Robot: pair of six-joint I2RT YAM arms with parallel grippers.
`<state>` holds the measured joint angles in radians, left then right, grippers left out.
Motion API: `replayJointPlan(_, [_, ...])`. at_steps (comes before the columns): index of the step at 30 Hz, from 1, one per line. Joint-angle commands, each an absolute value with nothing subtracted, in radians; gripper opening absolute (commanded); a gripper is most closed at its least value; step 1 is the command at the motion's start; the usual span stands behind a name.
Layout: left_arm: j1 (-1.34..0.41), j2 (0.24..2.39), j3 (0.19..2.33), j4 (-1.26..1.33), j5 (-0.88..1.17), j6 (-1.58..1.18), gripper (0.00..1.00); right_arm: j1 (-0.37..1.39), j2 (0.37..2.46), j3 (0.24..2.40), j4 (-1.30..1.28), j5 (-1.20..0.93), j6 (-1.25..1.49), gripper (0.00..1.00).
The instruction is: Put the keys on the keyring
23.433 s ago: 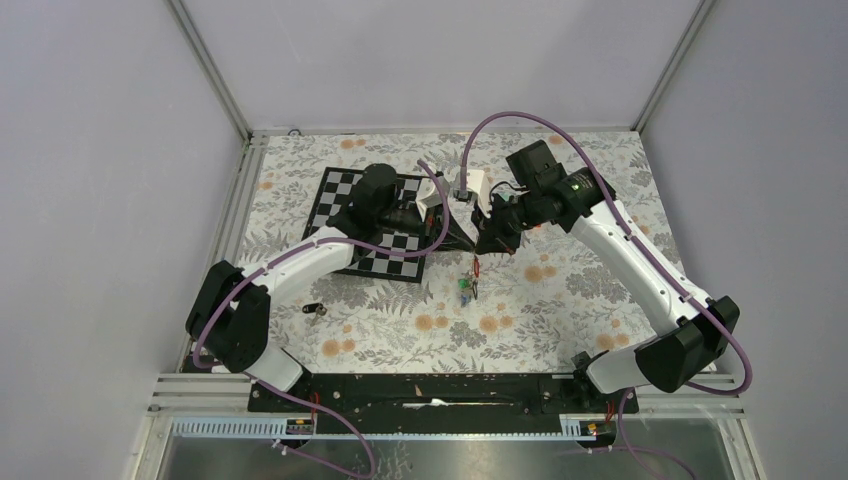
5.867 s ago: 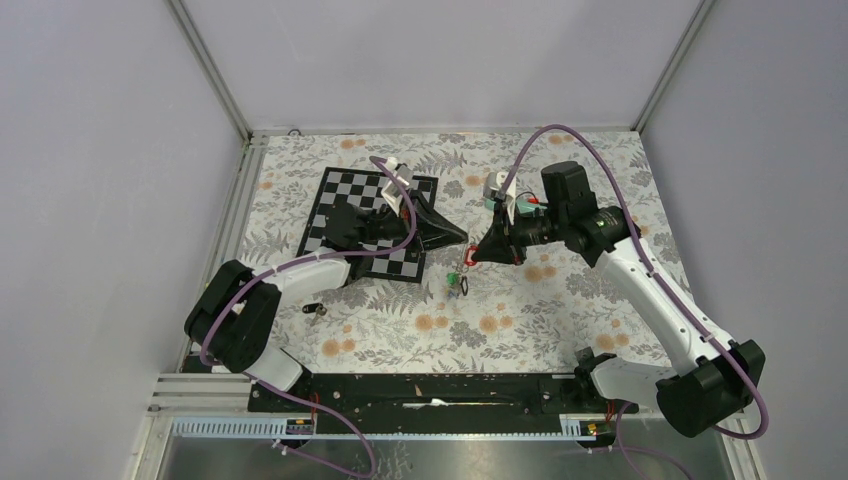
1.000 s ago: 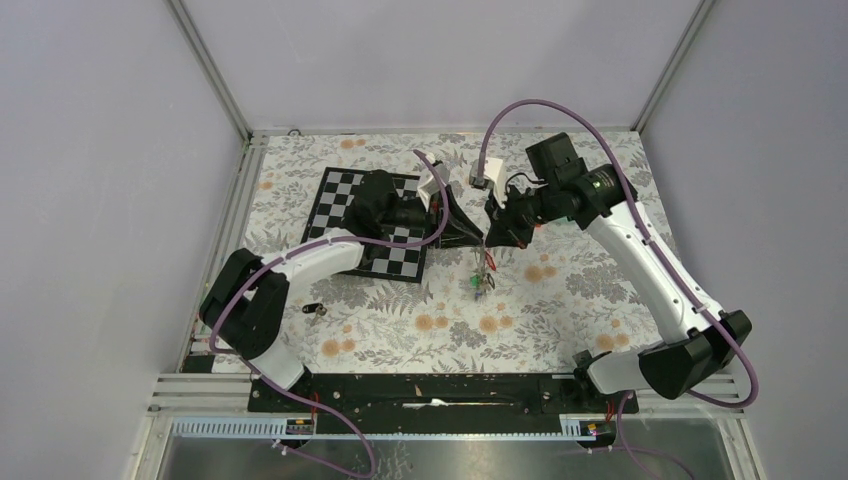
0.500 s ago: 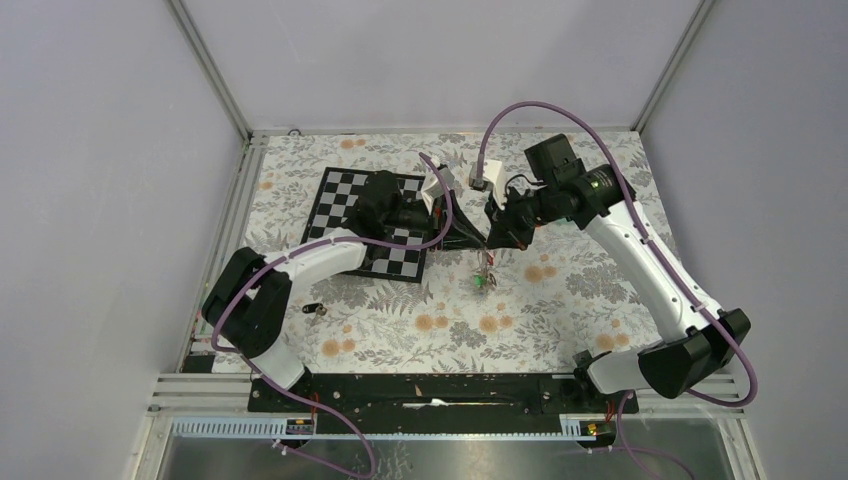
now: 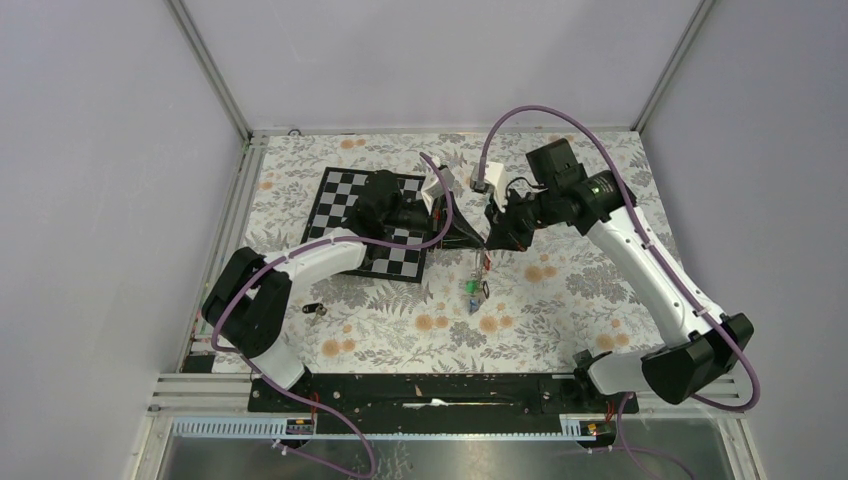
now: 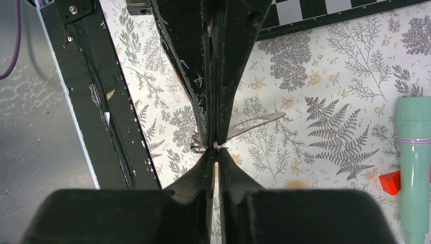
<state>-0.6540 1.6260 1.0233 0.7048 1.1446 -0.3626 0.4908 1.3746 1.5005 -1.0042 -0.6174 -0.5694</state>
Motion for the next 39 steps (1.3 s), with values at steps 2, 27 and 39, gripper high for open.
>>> replayJointPlan(2, [-0.639,1.593,1.01,0.839,1.163,-0.417,0.0,0.499,1.28,1.434,-0.892,-0.635,-0.538,0.25])
replayJointPlan(27, [-0.607,1.527,0.887,1.18,1.092,-0.715,0.0,0.474,1.125,1.066,-0.429,-0.841,-0.453,0.7])
replayJointPlan(39, [-0.615,1.527,0.882,1.192,1.091,-0.72,0.0,0.474,1.142,1.044,-0.404,-0.826,-0.467,0.67])
